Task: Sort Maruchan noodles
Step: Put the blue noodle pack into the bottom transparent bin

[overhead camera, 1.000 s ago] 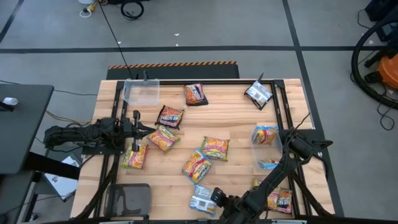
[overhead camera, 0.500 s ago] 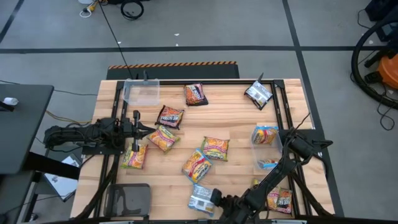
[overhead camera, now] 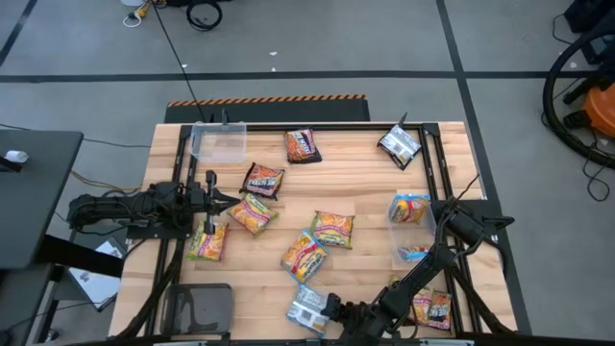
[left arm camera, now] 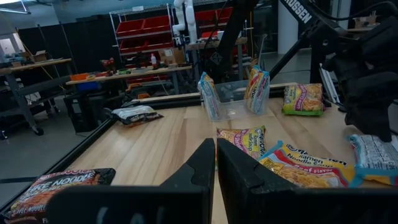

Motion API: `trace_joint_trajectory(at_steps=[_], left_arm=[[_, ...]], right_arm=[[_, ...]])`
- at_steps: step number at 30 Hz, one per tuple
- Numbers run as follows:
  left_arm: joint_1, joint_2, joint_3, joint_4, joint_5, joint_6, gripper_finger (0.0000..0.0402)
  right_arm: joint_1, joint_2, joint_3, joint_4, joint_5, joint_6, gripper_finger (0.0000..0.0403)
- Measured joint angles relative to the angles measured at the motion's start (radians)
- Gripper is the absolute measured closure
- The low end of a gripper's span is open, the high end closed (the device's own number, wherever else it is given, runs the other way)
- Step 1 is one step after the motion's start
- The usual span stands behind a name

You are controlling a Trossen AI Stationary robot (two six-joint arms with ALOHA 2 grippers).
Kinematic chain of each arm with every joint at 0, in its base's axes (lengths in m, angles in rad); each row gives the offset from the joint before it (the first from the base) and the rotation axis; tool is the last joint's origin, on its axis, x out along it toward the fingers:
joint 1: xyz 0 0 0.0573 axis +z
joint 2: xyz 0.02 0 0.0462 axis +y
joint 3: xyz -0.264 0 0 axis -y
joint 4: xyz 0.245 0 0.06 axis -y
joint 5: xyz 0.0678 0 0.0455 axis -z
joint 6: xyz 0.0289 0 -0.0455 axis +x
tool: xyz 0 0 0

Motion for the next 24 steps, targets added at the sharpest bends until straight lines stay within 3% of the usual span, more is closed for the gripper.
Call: trace_joint_trajectory(at_steps=[6, 11, 15, 20, 24], left_arm=[[0.0, 0.0, 0.0, 0.0, 0.0, 0.0, 0.0377], [0.0, 0.0, 0.0, 0.0, 0.0, 0.0, 0.0377], [0.0, 0.0, 0.0, 0.0, 0.0, 0.0, 0.0377], [0.0, 0.0, 0.0, -0.001, 0.0, 0.0, 0.0377], [0.0, 0.0, 0.0, -0.001, 0.0, 0.0, 0.0377]], right_arm=[[0.0, -0.026, 0.0, -0.068, 0.04, 0.159, 0.0381], [-0.012, -0.138, -0.002, -0.295, -0.002, 0.421, 0.0393], [-0.069, -0.293, -0.002, -0.418, -0.202, 0.587, 0.0397], [-0.208, -0.517, -0.002, -0.528, -0.548, 0.845, 0.0398], [-0.327, -0.697, -0.001, -0.683, -0.693, 1.019, 0.0398]])
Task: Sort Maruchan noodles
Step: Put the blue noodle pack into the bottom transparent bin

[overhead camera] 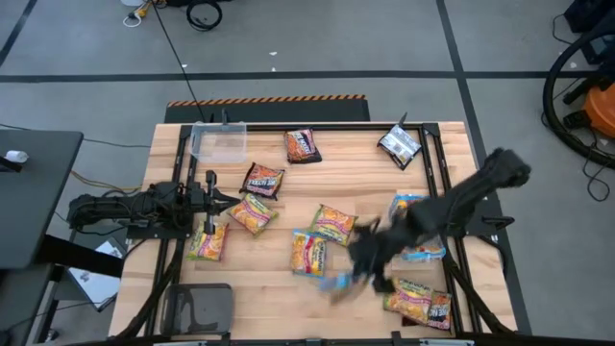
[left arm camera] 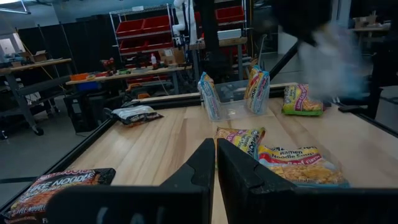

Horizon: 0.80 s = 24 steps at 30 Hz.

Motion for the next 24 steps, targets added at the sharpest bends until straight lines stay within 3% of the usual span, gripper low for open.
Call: trace_joint_trajectory(at_steps=[5, 12, 17, 24], left_arm=[[0.0, 0.0, 0.0, 0.0, 0.0, 0.0, 0.0377], [0.0, 0.0, 0.0, 0.0, 0.0, 0.0, 0.0377], [0.0, 0.0, 0.0, 0.0, 0.0, 0.0, 0.0377], [0.0, 0.0, 0.0, 0.0, 0.0, 0.0, 0.0377]], right_arm=[[-0.106, -0.19, 0.001, -0.302, -0.055, 0.079, 0.0398], [-0.179, -0.334, -0.002, -0.746, -0.054, 0.02, 0.0398], [-0.203, -0.429, -0.095, -0.77, -0.073, -0.034, 0.0398], [-0.21, -0.529, -0.35, -0.654, -0.166, -0.082, 0.0397]])
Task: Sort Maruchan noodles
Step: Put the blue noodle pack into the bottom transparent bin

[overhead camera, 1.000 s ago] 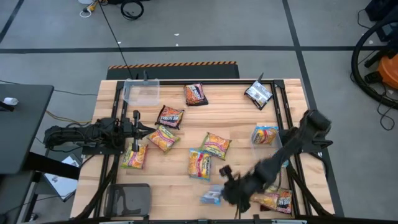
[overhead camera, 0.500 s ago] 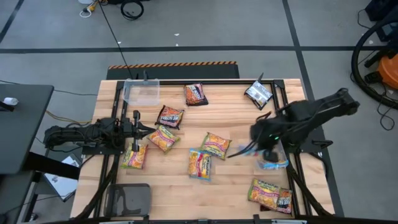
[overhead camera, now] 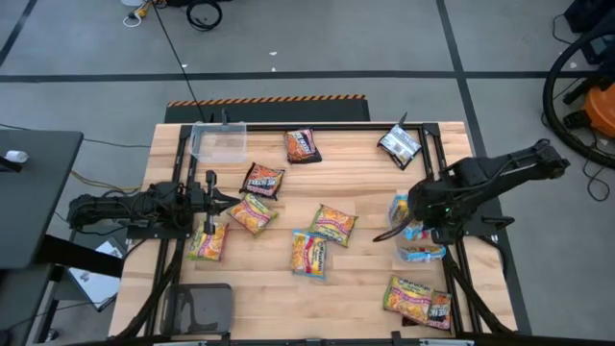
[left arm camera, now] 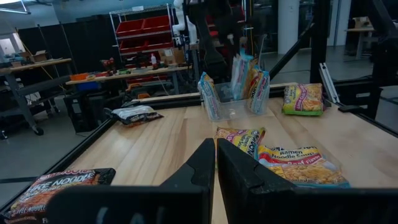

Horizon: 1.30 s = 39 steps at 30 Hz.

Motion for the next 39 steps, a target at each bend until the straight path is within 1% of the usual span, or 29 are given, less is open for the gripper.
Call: trace_joint_trajectory(at_steps=[6, 8, 12, 16, 18, 23, 29, 33, 36, 39], left_arm=[[0.0, 0.0, 0.0, 0.0, 0.0, 0.0, 0.0377], [0.0, 0.0, 0.0, 0.0, 0.0, 0.0, 0.0377], [0.0, 0.0, 0.0, 0.0, 0.0, 0.0, 0.0377], [0.0, 0.0, 0.0, 0.0, 0.0, 0.0, 0.0377], [0.0, 0.0, 0.0, 0.0, 0.0, 0.0, 0.0377], [0.0, 0.0, 0.0, 0.0, 0.0, 0.0, 0.0377], [0.0, 0.0, 0.0, 0.0, 0.0, 0.0, 0.0377], [0.0, 0.0, 0.0, 0.001, 0.0, 0.0, 0.0377], [0.0, 0.0, 0.0, 0.001, 0.0, 0.0, 0.0377], [0.0, 0.0, 0.0, 0.001, 0.0, 0.0, 0.0377]], right_arm=[[0.0, -0.01, -0.142, 0.179, -0.079, -0.013, 0.0397], [0.0, -0.003, -0.167, 0.207, -0.084, -0.015, 0.0397], [0.0, 0.007, -0.198, 0.218, -0.081, -0.016, 0.0395], [0.0, 0.017, -0.203, 0.219, -0.061, -0.015, 0.0384], [0.0, 0.019, -0.203, 0.218, -0.043, -0.01, 0.0374], [0.0, 0.018, -0.201, 0.215, -0.051, 0.013, 0.0341], [0.0, 0.018, -0.114, 0.165, -0.048, 0.04, 0.0305], [0.0, 0.018, -0.019, 0.163, -0.035, 0.048, 0.0297], [0.002, 0.028, 0.054, 0.23, 0.042, 0.067, 0.0297], [0.01, 0.06, 0.107, 0.364, 0.144, 0.071, 0.0298]])
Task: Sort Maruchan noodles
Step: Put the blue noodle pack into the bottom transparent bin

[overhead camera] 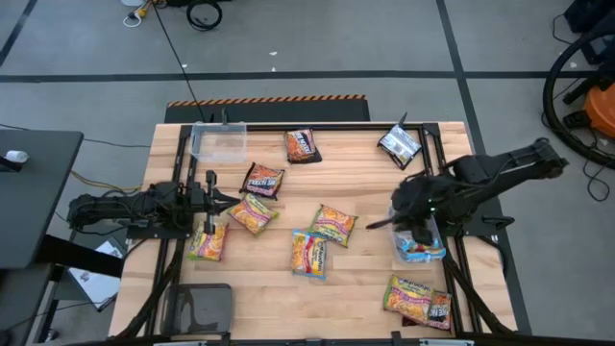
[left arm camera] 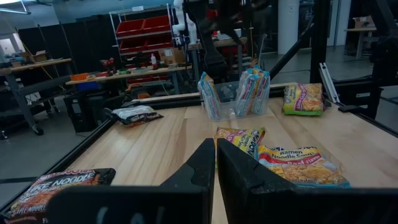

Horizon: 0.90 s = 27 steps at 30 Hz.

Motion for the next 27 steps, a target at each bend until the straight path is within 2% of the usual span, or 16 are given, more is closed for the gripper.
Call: trace_joint_trajectory(at_steps=[3, 9, 15, 18, 21, 24, 27], left_arm=[[0.0, 0.0, 0.0, 0.0, 0.0, 0.0, 0.0377], [0.0, 0.0, 0.0, 0.0, 0.0, 0.0, 0.0377], [0.0, 0.0, 0.0, 0.0, 0.0, 0.0, 0.0377], [0.0, 0.0, 0.0, 0.0, 0.0, 0.0, 0.0377], [0.0, 0.0, 0.0, 0.0, 0.0, 0.0, 0.0377], [0.0, 0.0, 0.0, 0.0, 0.0, 0.0, 0.0377], [0.0, 0.0, 0.0, 0.0, 0.0, 0.0, 0.0377]], right_arm=[[0.011, 0.064, 0.022, 0.155, 0.069, -0.008, 0.0298], [0.04, 0.274, 0.024, 0.455, 0.106, -0.013, 0.0298], [-0.001, 0.501, 0.023, 0.558, 0.234, 0.089, 0.0298], [-0.049, 0.591, 0.023, 0.615, 0.221, 0.092, 0.0294], [-0.1, 0.669, 0.023, 0.668, 0.157, 0.09, 0.0283], [-0.146, 0.735, 0.036, 0.694, 0.066, 0.056, 0.0264], [-0.171, 0.798, 0.089, 0.696, 0.04, 0.014, 0.0239]])
